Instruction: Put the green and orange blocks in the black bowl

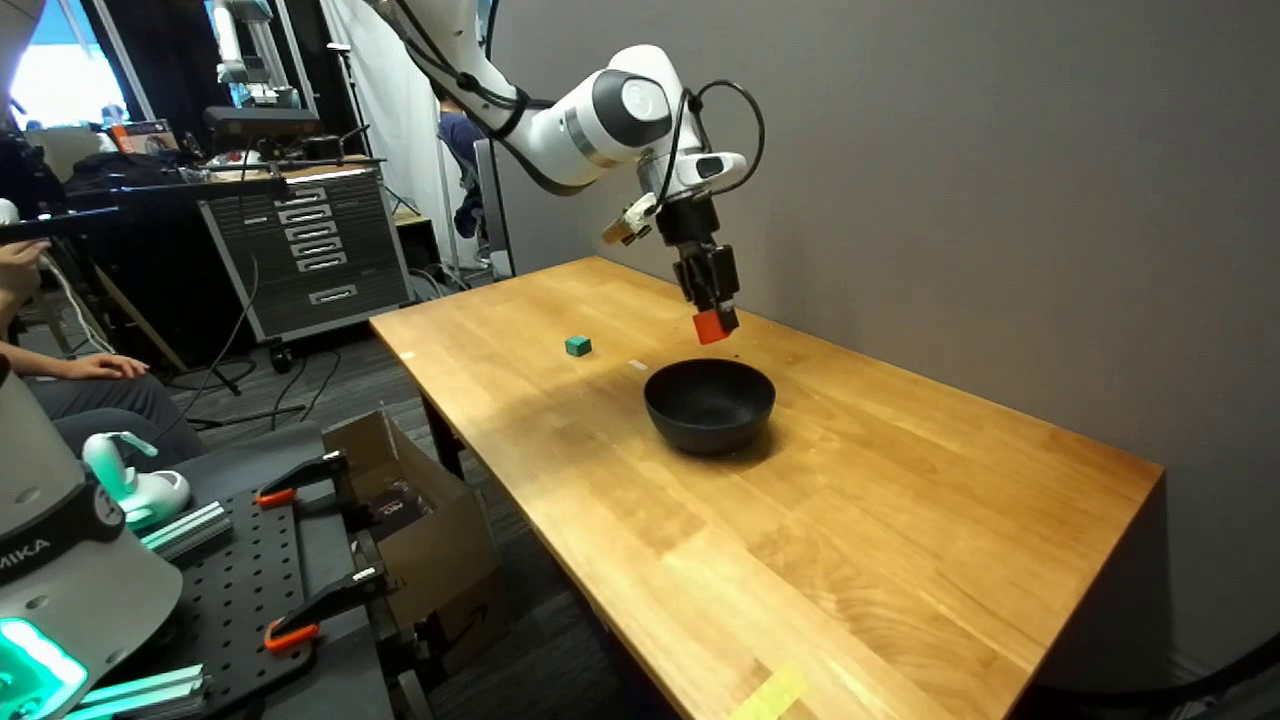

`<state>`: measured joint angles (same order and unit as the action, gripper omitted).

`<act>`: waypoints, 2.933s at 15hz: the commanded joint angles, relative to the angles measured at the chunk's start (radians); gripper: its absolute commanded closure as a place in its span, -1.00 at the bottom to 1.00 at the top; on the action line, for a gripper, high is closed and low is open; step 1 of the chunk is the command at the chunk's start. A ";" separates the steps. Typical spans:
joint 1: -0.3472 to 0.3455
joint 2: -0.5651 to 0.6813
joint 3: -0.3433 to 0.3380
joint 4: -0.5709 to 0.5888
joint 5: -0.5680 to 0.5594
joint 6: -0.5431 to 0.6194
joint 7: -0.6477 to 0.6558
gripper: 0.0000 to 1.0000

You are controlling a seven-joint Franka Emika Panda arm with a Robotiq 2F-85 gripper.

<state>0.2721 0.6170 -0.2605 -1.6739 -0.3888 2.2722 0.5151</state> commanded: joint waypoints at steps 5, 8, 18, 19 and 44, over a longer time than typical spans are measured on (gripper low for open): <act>-0.069 -0.004 0.035 0.025 0.017 -0.085 0.006 -0.91; -0.106 -0.023 0.106 0.024 0.106 -0.149 -0.076 -1.00; -0.124 0.063 0.379 0.110 0.430 -0.299 -0.385 -1.00; -0.124 0.077 0.398 0.116 0.452 -0.308 -0.417 -1.00; -0.031 0.279 0.409 0.230 0.355 -0.069 -0.549 -0.01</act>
<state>0.2386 0.8884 0.1588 -1.4704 -0.0243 2.1947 -0.0195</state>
